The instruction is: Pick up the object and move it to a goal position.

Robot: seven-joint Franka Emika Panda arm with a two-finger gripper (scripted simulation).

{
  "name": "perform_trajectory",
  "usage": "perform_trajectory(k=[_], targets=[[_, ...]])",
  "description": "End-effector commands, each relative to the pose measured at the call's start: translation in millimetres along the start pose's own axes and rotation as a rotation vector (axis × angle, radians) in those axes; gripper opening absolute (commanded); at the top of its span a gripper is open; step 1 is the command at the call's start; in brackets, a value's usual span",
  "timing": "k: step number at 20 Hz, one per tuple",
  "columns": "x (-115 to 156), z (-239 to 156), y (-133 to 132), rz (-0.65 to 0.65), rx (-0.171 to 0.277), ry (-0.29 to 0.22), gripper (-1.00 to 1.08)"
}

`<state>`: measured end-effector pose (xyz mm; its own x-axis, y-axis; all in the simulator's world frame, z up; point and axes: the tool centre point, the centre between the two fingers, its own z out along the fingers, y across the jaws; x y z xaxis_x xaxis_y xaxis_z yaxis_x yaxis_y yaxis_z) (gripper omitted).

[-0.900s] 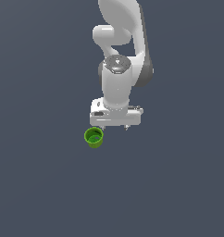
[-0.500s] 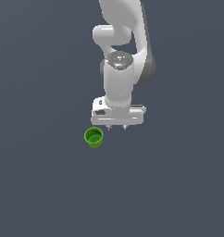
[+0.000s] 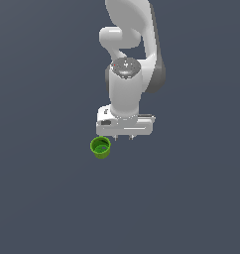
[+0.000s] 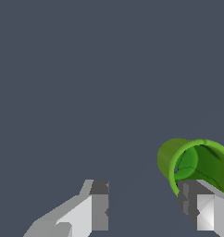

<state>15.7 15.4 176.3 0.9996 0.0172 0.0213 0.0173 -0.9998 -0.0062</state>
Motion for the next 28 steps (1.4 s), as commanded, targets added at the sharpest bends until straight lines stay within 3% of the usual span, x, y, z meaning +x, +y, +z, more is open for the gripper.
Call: perform_trajectory(k=[1,9,28], targets=[[1.3,3.0,5.1,0.004,0.000,-0.019,0.28],[6.2,18.3,31.8,0.024,0.003,-0.125,0.28],[-5.9,62.2,118.3,0.082,0.055,-0.481,0.28]])
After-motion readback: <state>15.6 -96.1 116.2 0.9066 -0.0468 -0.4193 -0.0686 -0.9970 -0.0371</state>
